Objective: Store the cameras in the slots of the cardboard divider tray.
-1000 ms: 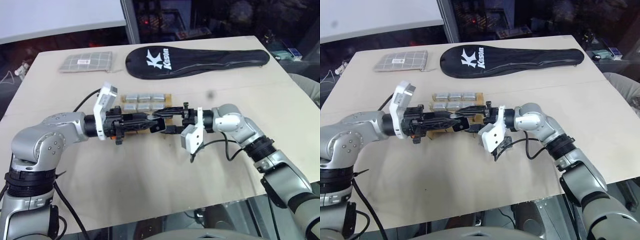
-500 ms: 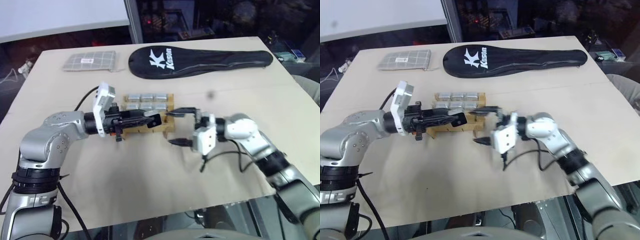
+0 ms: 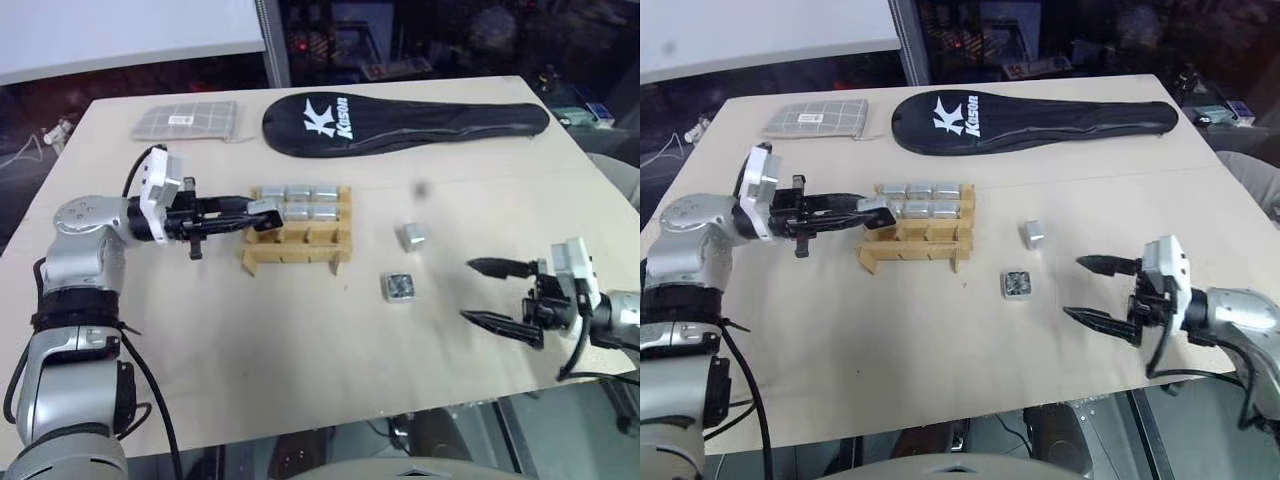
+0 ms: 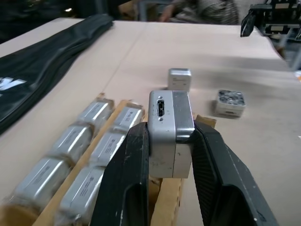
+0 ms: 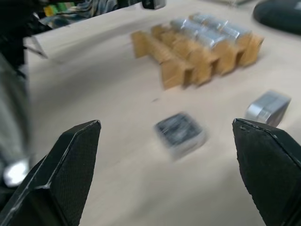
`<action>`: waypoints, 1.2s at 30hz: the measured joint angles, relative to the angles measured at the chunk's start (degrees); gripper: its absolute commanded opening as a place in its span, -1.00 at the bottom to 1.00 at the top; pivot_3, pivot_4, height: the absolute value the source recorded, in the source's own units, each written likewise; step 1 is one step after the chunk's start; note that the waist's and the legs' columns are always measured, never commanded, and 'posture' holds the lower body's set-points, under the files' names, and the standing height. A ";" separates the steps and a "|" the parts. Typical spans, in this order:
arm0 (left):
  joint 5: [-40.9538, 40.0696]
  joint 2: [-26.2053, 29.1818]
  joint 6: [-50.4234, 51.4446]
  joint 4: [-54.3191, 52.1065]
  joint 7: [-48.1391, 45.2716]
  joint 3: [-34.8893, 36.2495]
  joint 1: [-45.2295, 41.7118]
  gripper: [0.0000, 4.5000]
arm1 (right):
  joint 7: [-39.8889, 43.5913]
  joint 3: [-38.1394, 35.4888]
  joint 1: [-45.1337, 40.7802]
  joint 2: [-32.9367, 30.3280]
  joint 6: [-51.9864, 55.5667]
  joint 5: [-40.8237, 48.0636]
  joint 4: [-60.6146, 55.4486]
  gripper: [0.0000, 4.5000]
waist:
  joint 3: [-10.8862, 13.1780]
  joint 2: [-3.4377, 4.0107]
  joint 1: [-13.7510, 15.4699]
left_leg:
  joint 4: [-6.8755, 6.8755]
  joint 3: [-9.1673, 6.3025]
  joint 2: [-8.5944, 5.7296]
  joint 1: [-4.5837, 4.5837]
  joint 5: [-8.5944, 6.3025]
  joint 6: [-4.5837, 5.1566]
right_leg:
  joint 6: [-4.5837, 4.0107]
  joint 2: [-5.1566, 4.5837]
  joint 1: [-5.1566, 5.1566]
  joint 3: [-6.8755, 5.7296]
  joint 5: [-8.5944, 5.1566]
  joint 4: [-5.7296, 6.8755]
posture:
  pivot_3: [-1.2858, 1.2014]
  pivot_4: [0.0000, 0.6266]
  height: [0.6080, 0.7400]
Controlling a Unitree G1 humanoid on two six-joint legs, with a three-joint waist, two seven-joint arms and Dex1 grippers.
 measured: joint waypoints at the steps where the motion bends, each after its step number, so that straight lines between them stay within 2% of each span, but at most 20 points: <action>1: -0.26 -0.74 -2.71 4.57 -1.13 -3.61 -3.32 -0.70 | 1.04 -2.43 3.30 -0.53 1.59 1.36 -1.61 0.97 | 0.00 -0.03 0.18 | 0.06 -0.08 -0.04 -0.04 0.00 0.00 | 0.05 0.00 0.00 -0.03 0.02 0.02 | 0.03 -0.52 1.00; 7: -0.66 -1.20 -13.33 19.29 -1.69 -13.46 -11.75 -0.70 | 2.53 -8.79 10.50 0.37 5.08 3.72 -6.35 0.97 | 0.00 -0.17 0.29 | 0.14 -0.13 -0.02 -0.17 0.00 0.00 | 0.08 0.00 -0.02 -0.08 0.04 -0.01 | 0.03 -0.52 1.00; 13: 0.60 -1.86 -20.81 28.53 -1.72 -17.90 -16.81 -0.70 | 2.30 -11.53 13.31 2.11 5.37 3.32 -7.61 0.97 | 0.05 -0.27 0.15 | 0.15 -0.15 -0.02 -0.18 0.00 0.00 | 0.09 0.01 -0.03 -0.08 0.04 0.00 | 0.03 -0.52 1.00; 22: 1.14 0.63 -24.01 32.65 -1.74 -21.31 -18.01 -0.70 | 2.55 -13.27 14.79 3.69 5.96 1.99 -8.55 0.97 | 0.07 -0.33 0.20 | 0.16 -0.16 -0.01 -0.18 0.00 0.00 | 0.08 0.01 -0.03 -0.10 0.04 0.00 | 0.03 -0.52 1.00; 36: 3.74 0.58 -27.49 36.59 -1.76 -21.36 -17.98 -0.70 | 2.61 -13.60 14.82 4.13 6.05 1.48 -8.58 0.97 | 0.06 -0.33 0.23 | 0.17 -0.16 -0.01 -0.15 0.00 0.00 | 0.09 0.01 -0.02 -0.10 0.04 0.03 | 0.03 -0.52 1.00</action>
